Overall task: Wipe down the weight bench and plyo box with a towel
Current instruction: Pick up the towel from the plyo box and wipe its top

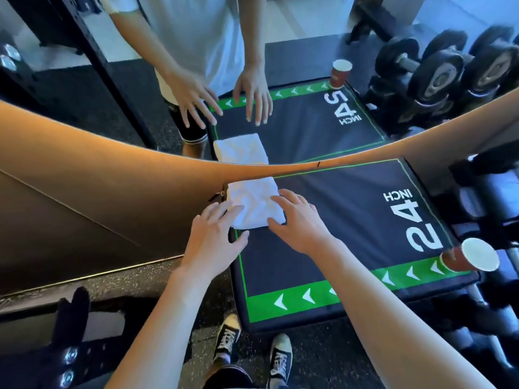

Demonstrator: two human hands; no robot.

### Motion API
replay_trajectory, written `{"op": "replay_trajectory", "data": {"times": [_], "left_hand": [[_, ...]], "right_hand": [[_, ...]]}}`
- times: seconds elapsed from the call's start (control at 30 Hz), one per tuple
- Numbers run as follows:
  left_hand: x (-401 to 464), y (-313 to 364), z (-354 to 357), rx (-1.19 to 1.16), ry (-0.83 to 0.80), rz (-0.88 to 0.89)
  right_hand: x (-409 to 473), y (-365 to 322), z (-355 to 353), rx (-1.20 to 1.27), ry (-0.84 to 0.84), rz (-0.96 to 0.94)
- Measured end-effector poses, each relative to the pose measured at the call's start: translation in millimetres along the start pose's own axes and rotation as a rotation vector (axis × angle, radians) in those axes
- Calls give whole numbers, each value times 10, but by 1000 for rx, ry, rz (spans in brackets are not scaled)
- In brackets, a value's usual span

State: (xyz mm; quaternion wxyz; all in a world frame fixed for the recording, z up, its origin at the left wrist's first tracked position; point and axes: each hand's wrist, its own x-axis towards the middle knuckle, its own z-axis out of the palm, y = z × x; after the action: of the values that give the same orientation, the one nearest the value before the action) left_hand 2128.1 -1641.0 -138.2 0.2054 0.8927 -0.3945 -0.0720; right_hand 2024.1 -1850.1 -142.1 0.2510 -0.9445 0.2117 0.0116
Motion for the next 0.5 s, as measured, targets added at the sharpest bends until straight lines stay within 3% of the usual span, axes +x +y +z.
{"op": "replay_trajectory", "data": {"times": [0.37,0.5], "left_hand": [[536,-360,545,56,-340,18],[523,-457,675,48,-338,38]], "right_hand": [[623,-23,496,-113,-217,34],[622,79,655,-157,-177,15]]}}
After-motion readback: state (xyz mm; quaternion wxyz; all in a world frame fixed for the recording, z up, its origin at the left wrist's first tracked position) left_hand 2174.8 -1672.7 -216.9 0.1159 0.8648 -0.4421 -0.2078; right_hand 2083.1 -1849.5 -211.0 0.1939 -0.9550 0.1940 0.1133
